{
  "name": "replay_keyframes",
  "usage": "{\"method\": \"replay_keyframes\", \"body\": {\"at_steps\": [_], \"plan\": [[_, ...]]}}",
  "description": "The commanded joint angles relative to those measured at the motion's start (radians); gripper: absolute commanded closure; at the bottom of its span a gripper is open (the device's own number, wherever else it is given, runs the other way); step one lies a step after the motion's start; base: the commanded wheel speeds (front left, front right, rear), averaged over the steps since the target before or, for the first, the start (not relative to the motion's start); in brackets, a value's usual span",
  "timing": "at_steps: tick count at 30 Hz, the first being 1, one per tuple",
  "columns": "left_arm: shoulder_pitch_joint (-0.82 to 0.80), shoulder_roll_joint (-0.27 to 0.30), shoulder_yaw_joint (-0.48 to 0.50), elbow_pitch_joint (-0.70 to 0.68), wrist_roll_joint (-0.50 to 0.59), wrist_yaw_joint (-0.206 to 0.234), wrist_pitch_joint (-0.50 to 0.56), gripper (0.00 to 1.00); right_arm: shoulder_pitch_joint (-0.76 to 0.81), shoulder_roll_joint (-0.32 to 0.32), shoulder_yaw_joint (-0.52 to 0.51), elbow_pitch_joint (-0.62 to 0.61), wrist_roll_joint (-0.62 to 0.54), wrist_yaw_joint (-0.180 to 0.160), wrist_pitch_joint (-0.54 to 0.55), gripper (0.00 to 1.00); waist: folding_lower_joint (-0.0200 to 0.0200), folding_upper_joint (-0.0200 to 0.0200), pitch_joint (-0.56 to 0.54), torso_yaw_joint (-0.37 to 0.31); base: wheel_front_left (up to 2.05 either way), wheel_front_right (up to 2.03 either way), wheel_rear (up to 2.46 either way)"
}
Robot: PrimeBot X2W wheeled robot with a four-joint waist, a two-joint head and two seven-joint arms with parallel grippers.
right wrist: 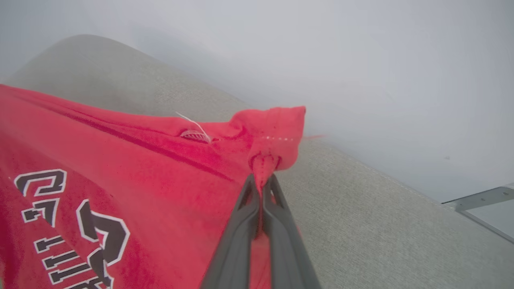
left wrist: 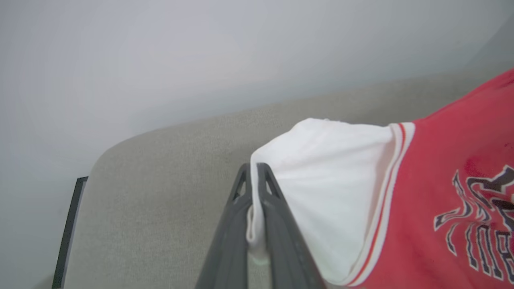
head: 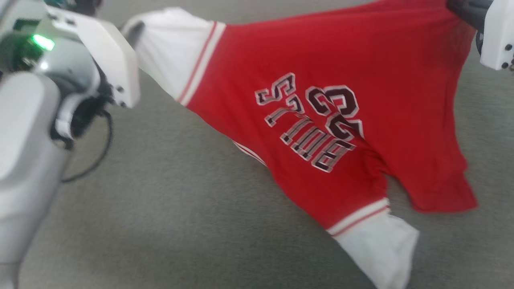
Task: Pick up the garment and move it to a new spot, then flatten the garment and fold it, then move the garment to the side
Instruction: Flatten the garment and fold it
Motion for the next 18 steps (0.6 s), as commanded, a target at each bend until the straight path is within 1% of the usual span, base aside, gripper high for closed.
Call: {"method": "replay_keyframes", "body": {"at_steps": [1,5,8,13,16,18], "plan": [[-0.035,0.024,0.011,0.005,0.017,-0.001,0.015,1.00,0.006,-0.003,-0.011,-0.014,0.009,-0.002,-0.013,1.00,0.0000,0.0000,-0.039,-0.060,0.00,0.00,0.00],[-0.098,0.051,0.016,0.016,0.021,-0.009,0.058,1.00,0.024,-0.016,-0.038,-0.053,0.014,-0.002,-0.022,1.00,0.0000,0.0000,-0.065,-0.111,0.00,0.00,0.00],[-0.143,0.067,0.012,0.033,0.025,-0.017,0.093,1.00,0.026,-0.013,-0.065,-0.068,0.010,-0.002,-0.023,1.00,0.0000,0.0000,-0.079,-0.145,0.00,0.00,0.00],[-0.203,0.064,0.000,0.080,0.034,-0.027,0.114,1.00,0.019,-0.008,-0.104,-0.062,-0.019,-0.002,-0.030,1.00,0.0000,0.0000,-0.085,-0.176,0.00,0.00,0.00],[-0.258,0.053,-0.008,0.130,0.058,-0.037,0.095,1.00,-0.003,0.014,-0.134,-0.027,-0.046,-0.002,-0.043,1.00,0.0000,0.0000,-0.078,-0.194,0.00,0.00,0.00],[-0.307,0.040,-0.004,0.172,0.079,-0.040,0.051,1.00,-0.026,0.034,-0.151,0.010,-0.069,-0.002,-0.063,1.00,0.0000,0.0000,-0.066,-0.203,0.00,0.00,0.00]]}}
